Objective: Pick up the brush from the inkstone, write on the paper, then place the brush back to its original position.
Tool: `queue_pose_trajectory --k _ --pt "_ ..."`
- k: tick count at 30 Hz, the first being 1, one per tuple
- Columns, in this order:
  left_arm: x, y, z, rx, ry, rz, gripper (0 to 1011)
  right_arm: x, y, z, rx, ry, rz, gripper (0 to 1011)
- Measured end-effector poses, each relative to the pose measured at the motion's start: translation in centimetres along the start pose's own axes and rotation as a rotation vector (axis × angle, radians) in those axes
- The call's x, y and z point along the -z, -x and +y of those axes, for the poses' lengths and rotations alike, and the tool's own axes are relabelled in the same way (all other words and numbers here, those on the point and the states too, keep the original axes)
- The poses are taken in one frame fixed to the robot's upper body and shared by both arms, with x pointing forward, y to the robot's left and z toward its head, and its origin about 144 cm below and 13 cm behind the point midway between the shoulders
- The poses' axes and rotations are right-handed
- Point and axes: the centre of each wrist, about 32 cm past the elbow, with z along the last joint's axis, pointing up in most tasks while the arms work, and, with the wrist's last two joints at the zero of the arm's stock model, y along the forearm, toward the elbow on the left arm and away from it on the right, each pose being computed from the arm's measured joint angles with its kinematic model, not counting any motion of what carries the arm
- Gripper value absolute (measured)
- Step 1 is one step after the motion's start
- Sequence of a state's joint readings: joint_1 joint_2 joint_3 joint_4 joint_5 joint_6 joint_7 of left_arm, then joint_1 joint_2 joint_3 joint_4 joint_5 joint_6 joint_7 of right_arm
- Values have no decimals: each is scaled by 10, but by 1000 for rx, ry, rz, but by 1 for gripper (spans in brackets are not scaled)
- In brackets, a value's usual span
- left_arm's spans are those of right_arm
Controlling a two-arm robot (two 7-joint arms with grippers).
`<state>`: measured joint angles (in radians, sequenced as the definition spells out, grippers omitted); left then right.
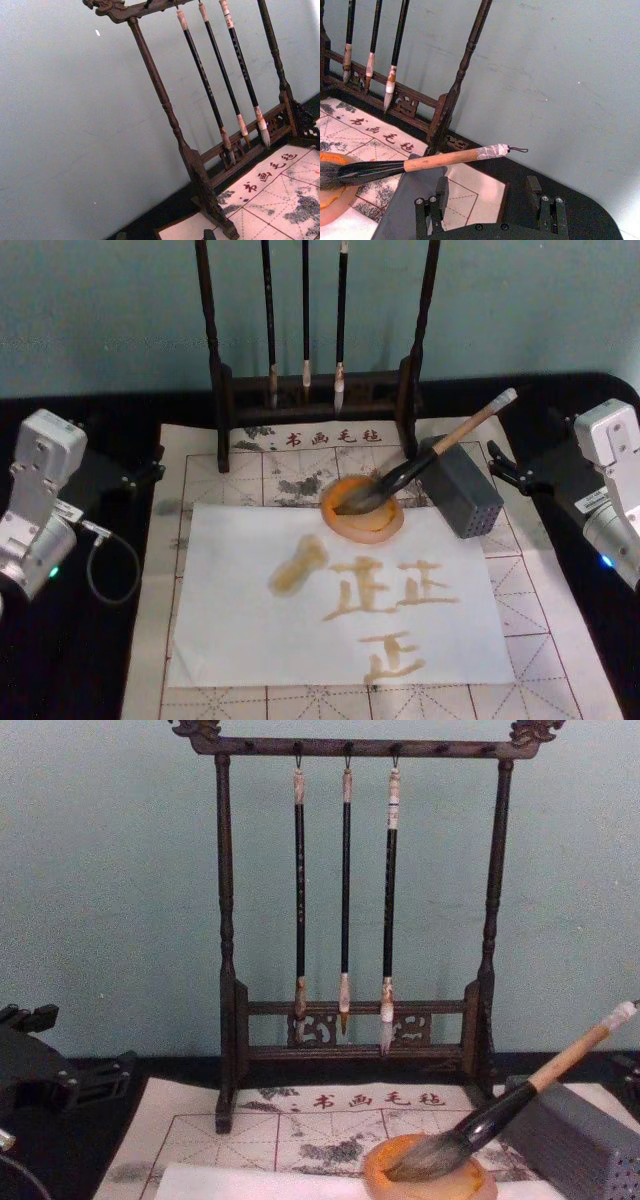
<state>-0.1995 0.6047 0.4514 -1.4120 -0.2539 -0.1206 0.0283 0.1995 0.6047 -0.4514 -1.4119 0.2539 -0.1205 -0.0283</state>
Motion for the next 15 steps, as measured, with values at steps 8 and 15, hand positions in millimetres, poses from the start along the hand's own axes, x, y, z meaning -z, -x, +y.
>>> queue_pose_trajectory --k 8,15 --pt "0 0 0 0 0 0 1001 0 0 0 0 0 0 1003" --pt "0 0 0 0 0 0 1001 0 0 0 0 0 0 1003"
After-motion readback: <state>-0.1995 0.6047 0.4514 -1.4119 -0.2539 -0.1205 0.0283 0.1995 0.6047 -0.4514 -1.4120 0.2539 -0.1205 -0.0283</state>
